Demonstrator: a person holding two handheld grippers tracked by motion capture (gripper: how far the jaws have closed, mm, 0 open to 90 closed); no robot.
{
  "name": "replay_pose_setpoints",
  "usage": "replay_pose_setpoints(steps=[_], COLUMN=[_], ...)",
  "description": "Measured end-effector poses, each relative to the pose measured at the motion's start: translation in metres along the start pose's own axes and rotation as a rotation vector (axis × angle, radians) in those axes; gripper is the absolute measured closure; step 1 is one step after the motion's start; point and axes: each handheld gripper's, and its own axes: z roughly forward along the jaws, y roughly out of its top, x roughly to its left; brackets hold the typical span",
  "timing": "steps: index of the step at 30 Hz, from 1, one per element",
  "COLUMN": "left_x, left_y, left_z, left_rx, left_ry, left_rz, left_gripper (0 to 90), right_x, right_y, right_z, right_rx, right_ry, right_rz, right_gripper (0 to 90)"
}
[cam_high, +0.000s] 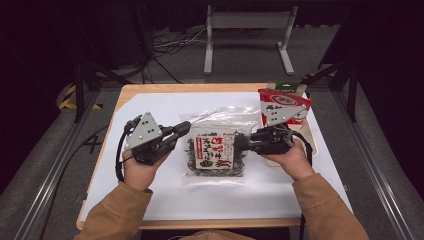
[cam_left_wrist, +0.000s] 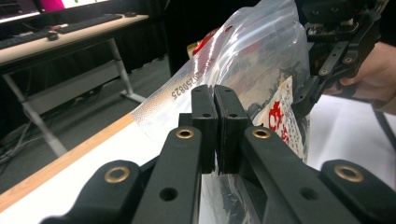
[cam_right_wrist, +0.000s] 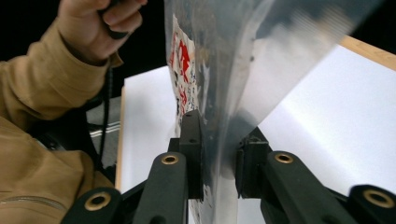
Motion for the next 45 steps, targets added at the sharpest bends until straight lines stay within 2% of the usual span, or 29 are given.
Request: replay_pose_setpoints(steps=[5,8,9,13,23,29,37,45], left_x=[0.002,0.006,0.008,0.013,0.023,0.028,0.037,0.042], left_y=[-0.001,-0.002,-0.002,-0.005,-0.013,-0.02,-0.03,-0.033], left_z=[-0.001,-0.005,-0.007,-0.012,-0.018,-0.019,-0.02,-0.021], left_rx=[-0.027,-0.057,-0.061,-0.074,-0.025,0.003,0.034,0.045], left_ry=[-0.011,-0.03,-0.035,-0.037,-0.028,-0.027,-0.025,-0.023], left_rz=[-0.029,-0.06,-0.059,-0.078,-0.101,-0.118,-0.149,-0.159], left_gripper=[83.2,76.2,75.0,70.6,66.6,66.6,66.5,64.9], right_x=[0.002,0.005,0.005,0.005,0.01,0.016,0.022,0.024], right_y=[0.001,0.002,0.002,0.003,0.007,0.011,0.02,0.027], right_z=[-0.003,-0.007,-0.009,-0.024,-0.058,-0.072,-0.091,-0.104], right_rx=[-0.013,-0.008,-0.012,-0.05,-0.059,-0.062,-0.085,-0.091], right_ry=[0.0,-0.026,-0.038,-0.071,-0.175,-0.221,-0.253,-0.297], right_rz=[0.009,0.003,0.009,0.012,-0.025,-0.044,-0.071,-0.092], right_gripper=[76.6,76.9,77.1,77.2,77.2,77.3,77.2,77.1])
